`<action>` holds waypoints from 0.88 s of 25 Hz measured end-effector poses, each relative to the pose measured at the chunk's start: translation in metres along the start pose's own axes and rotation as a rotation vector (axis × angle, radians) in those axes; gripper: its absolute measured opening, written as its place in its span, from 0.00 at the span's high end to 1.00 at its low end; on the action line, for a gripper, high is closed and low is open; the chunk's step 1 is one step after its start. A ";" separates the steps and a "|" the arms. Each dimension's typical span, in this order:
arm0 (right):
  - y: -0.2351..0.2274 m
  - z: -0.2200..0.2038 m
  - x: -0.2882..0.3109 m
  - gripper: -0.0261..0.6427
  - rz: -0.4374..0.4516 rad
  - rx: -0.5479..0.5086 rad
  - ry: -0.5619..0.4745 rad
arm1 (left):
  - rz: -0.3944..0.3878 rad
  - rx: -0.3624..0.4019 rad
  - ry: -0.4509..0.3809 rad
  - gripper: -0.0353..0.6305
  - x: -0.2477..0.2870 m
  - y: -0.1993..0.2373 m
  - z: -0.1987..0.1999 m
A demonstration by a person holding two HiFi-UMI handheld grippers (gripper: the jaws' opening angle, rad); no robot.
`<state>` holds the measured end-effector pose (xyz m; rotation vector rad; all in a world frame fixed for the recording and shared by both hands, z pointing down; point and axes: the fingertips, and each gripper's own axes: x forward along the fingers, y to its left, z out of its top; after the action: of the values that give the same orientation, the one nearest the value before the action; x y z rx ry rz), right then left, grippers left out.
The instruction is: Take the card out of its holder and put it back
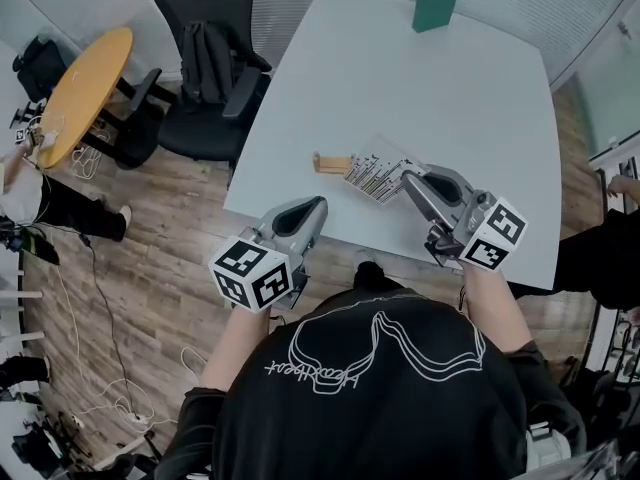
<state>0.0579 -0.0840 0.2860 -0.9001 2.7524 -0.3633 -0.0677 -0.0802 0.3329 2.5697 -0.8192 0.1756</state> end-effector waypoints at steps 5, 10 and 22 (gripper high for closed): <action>0.000 0.003 -0.002 0.93 -0.005 -0.003 -0.005 | -0.012 0.015 -0.005 0.92 0.002 -0.005 0.006; 0.003 0.006 0.004 0.93 -0.001 -0.022 0.009 | -0.017 0.025 -0.003 0.93 0.000 -0.004 0.006; -0.011 0.016 0.023 0.93 0.039 -0.107 0.062 | 0.008 0.008 -0.002 0.93 0.011 0.006 0.004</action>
<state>0.0503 -0.1094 0.2713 -0.8724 2.8662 -0.2427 -0.0625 -0.0921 0.3348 2.5751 -0.8316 0.1787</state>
